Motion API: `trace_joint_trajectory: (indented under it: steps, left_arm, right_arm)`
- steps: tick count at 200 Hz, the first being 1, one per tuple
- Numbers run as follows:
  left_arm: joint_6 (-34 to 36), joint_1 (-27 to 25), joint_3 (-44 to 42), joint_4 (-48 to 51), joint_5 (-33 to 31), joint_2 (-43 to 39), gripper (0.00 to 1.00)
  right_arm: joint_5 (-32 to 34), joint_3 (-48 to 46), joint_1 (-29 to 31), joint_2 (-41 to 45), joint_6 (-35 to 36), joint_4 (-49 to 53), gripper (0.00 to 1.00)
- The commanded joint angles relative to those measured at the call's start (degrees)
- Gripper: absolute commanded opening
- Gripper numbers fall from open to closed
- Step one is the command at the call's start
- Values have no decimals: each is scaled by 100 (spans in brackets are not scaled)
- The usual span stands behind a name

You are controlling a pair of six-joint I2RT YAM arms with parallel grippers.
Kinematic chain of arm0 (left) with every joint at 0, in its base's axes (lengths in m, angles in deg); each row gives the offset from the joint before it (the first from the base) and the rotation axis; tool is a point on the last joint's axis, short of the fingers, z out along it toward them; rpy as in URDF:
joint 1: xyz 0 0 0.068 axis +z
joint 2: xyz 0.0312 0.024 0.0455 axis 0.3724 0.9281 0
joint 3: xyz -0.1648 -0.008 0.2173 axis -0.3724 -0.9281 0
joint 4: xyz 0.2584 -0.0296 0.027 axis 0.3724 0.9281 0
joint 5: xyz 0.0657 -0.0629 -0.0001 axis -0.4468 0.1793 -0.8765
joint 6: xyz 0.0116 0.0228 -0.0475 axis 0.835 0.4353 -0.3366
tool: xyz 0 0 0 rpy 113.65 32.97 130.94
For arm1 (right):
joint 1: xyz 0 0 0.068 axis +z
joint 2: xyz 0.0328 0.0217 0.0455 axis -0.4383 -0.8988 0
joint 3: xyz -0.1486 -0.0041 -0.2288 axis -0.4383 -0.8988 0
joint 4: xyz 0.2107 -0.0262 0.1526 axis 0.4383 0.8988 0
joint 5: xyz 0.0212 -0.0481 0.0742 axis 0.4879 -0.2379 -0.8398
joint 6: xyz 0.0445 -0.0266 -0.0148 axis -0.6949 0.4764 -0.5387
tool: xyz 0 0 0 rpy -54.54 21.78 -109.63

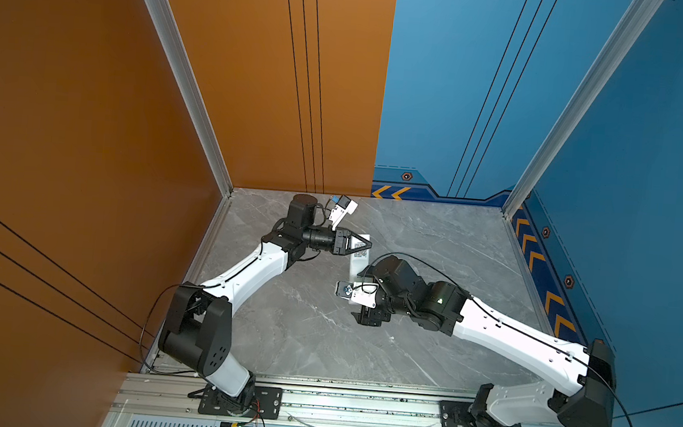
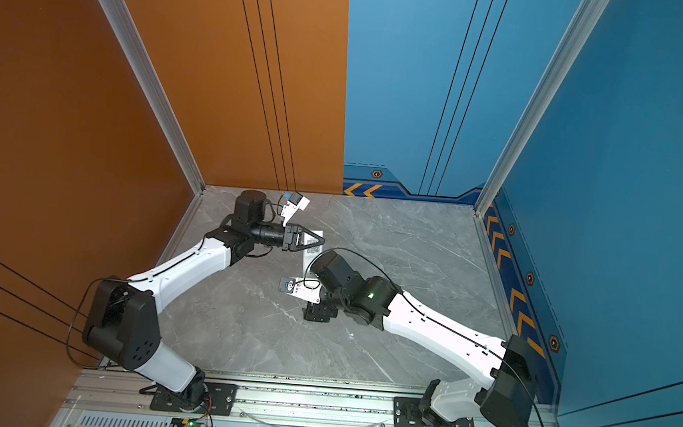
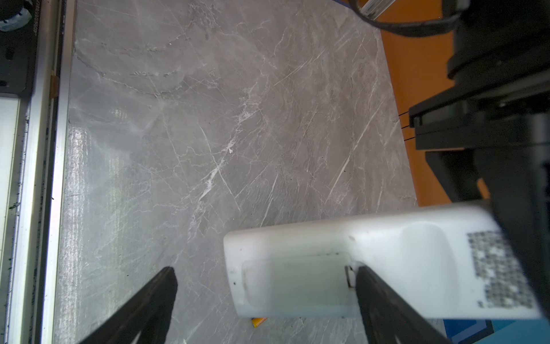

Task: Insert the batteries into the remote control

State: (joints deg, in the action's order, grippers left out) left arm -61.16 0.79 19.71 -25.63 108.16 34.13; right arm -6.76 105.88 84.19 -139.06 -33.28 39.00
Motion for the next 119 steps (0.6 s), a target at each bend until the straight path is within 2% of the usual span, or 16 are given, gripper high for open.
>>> trace_joint_trajectory:
  steps: [1, 56, 119]
  left_arm:
    - [-242, -80, 81, -299, 501, -318, 0]
    - [-243, -72, 83, -299, 498, -313, 0]
    - [-232, -60, 74, -296, 470, -294, 0]
  right_arm:
    - [-131, -106, 94, -236, -53, 882, 90]
    - [-265, -109, 120, -124, -58, 899, 88]
    - [-247, -95, 166, -39, -52, 1013, 80]
